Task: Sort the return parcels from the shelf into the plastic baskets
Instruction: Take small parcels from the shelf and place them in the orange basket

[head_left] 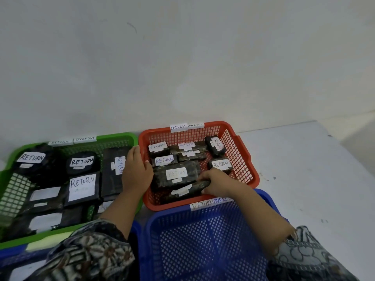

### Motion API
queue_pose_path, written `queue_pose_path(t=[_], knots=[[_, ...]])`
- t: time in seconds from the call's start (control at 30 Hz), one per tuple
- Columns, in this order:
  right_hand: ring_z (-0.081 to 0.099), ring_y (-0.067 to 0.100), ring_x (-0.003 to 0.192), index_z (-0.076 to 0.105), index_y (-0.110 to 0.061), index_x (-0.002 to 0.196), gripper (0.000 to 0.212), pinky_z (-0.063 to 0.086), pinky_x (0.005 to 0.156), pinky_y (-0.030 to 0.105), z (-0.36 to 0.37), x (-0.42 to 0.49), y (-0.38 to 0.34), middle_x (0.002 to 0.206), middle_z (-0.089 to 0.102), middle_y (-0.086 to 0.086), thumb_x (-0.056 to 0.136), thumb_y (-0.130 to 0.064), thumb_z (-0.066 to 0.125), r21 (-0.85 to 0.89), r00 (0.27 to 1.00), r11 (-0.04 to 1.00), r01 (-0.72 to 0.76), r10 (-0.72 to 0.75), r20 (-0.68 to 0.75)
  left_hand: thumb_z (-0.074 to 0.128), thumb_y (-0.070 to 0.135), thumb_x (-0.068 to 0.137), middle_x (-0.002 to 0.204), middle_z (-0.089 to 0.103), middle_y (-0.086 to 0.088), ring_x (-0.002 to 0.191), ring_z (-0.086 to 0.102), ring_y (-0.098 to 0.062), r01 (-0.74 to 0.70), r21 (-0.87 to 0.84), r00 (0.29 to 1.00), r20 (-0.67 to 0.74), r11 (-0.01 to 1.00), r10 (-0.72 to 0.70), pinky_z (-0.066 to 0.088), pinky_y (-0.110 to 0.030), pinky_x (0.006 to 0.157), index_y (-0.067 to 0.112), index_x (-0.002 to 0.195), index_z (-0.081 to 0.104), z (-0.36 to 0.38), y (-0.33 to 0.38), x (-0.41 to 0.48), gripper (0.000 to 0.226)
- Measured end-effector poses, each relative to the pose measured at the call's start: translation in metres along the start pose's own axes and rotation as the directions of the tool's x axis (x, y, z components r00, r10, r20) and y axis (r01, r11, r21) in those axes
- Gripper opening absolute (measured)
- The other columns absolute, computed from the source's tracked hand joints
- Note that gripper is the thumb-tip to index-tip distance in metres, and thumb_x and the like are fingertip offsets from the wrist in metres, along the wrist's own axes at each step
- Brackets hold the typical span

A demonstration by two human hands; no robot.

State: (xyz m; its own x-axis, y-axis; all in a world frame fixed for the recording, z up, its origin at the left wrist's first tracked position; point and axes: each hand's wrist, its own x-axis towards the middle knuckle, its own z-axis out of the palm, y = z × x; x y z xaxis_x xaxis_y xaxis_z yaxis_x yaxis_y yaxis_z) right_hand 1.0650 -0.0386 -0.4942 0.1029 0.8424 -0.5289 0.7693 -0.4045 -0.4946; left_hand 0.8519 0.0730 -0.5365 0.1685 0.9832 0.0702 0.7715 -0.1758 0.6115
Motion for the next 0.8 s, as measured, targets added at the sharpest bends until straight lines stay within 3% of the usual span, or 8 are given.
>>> queue_pose_path(t=[0.13,0.23,0.43,0.57,0.7,0.8], knots=[[0.054,0.018,0.103,0.053,-0.022,0.124,0.045,0.052,0.079,0.026,0.005,0.004,-0.006,0.124,0.05,0.004,0.084,-0.004,0.064,0.082,0.999,0.996,-0.034,0.033,0.02,0.042,0.016,0.094,0.147,0.032,-0.012,0.128,0.04,-0.029,-0.017,-0.012,0.999,-0.03,1.0,0.017,0.043,-0.043,0.098,0.006,0.144,0.027,0.004,-0.004,-0.001,0.053],[0.054,0.016,0.095,0.051,-0.022,0.109,0.034,0.048,0.07,0.022,0.01,0.005,-0.006,0.116,0.052,0.004,0.083,-0.007,0.066,0.088,0.999,0.995,-0.042,0.044,-0.028,0.041,0.018,0.095,0.149,0.03,-0.01,0.13,0.039,-0.028,-0.024,-0.005,0.999,-0.039,1.0,0.024,0.044,-0.042,0.096,0.007,0.145,0.026,0.006,-0.005,-0.002,0.053],[0.055,0.018,0.093,0.056,-0.017,0.099,0.025,0.051,0.081,0.03,0.017,0.008,-0.016,0.101,0.055,0.001,0.08,-0.012,0.071,-0.003,0.987,0.994,-0.113,0.112,-0.114,0.041,0.019,0.096,0.15,0.028,-0.008,0.13,0.039,-0.025,-0.028,0.001,0.998,-0.057,1.0,0.028,0.043,-0.038,0.093,0.008,0.146,0.025,0.007,-0.006,-0.002,0.054],[0.058,0.019,0.091,0.05,-0.018,0.09,0.027,0.051,0.079,0.031,0.021,0.011,-0.02,0.095,0.058,0.002,0.078,-0.013,0.074,-0.03,0.978,0.986,-0.161,0.156,-0.137,0.041,0.019,0.095,0.151,0.027,-0.006,0.129,0.04,-0.024,-0.03,-0.011,0.997,-0.066,0.999,0.029,0.044,-0.035,0.091,0.009,0.146,0.024,0.008,-0.006,-0.002,0.054],[0.057,0.021,0.09,0.044,-0.021,0.08,0.03,0.047,0.072,0.029,0.025,0.014,-0.019,0.102,0.057,0.007,0.078,-0.013,0.073,-0.026,0.972,0.985,-0.173,0.166,-0.163,0.041,0.019,0.095,0.151,0.027,-0.005,0.129,0.039,-0.023,-0.033,-0.011,0.996,-0.077,0.999,0.032,0.043,-0.033,0.09,0.009,0.146,0.025,0.008,-0.006,-0.002,0.054],[0.056,0.022,0.089,0.045,-0.018,0.086,0.027,0.044,0.071,0.028,0.025,0.014,-0.019,0.097,0.055,0.006,0.081,-0.015,0.071,-0.048,0.974,0.984,-0.169,0.159,-0.16,0.041,0.018,0.095,0.151,0.027,-0.006,0.128,0.04,-0.023,-0.038,-0.005,0.996,-0.082,0.999,0.037,0.043,-0.032,0.087,0.009,0.146,0.025,0.008,-0.005,-0.003,0.054]])
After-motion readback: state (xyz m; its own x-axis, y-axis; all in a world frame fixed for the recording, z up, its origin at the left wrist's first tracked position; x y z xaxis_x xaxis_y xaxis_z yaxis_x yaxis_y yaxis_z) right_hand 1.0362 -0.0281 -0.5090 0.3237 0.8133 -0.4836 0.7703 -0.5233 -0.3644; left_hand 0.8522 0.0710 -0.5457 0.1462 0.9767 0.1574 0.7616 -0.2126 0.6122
